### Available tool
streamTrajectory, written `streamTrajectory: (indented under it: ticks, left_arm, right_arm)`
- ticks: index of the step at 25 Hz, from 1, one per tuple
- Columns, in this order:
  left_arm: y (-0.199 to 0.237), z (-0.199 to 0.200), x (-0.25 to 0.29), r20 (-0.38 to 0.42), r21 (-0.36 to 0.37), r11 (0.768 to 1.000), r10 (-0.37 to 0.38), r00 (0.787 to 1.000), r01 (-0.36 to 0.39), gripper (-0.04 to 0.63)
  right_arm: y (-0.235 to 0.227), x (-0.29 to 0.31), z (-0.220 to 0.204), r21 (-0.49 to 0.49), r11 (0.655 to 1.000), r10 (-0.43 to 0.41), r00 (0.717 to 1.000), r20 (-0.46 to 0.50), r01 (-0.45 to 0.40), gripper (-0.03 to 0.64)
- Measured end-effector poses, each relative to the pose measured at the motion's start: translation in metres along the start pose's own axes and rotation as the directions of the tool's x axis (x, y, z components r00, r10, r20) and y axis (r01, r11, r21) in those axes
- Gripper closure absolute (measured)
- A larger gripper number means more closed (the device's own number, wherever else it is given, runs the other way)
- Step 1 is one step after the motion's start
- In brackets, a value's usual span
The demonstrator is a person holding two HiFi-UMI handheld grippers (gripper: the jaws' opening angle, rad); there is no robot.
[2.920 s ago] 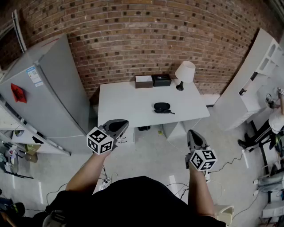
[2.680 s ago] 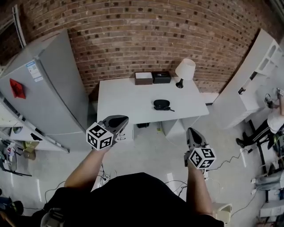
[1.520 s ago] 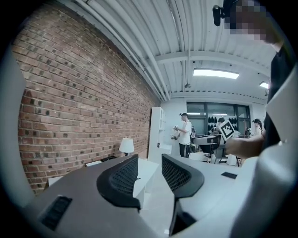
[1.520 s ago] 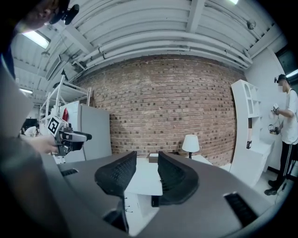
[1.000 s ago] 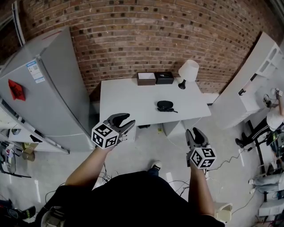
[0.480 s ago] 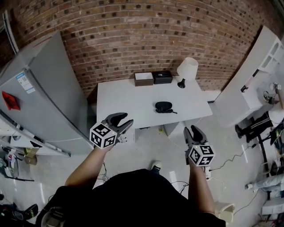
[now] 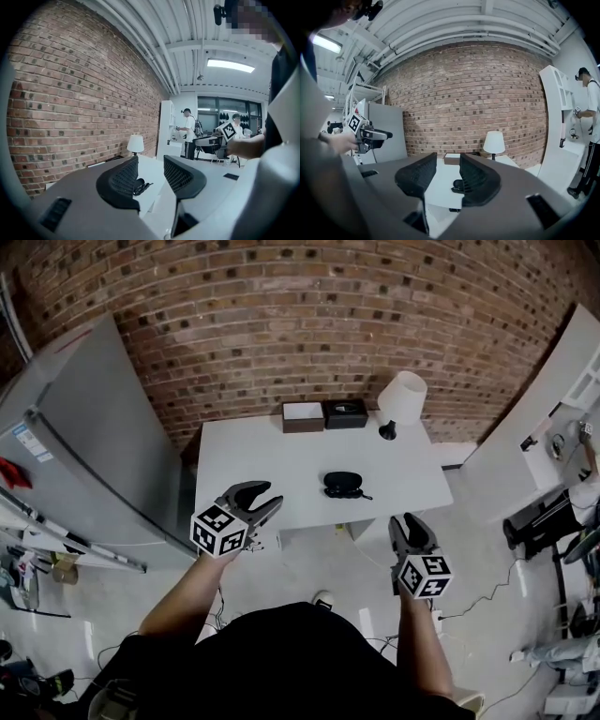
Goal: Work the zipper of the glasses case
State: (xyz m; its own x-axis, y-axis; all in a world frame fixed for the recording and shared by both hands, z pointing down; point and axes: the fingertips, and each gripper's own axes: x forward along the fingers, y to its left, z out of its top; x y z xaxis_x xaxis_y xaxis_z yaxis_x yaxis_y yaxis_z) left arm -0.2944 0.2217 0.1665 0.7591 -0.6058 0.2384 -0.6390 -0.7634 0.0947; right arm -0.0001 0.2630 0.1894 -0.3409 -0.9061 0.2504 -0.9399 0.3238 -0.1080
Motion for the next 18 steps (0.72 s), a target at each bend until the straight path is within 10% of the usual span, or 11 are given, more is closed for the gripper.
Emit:
streamTrajectory:
  ticks: [18]
  left_arm:
    - [0.027, 0.015, 0.141, -0.066, -0.018, 0.997, 0.069, 0.995, -0.070, 0.399]
  right_arm:
    - [-0.132, 0.099, 0.010, 0.003, 0.997, 0.080, 0.996, -0.030, -0.080, 0.456]
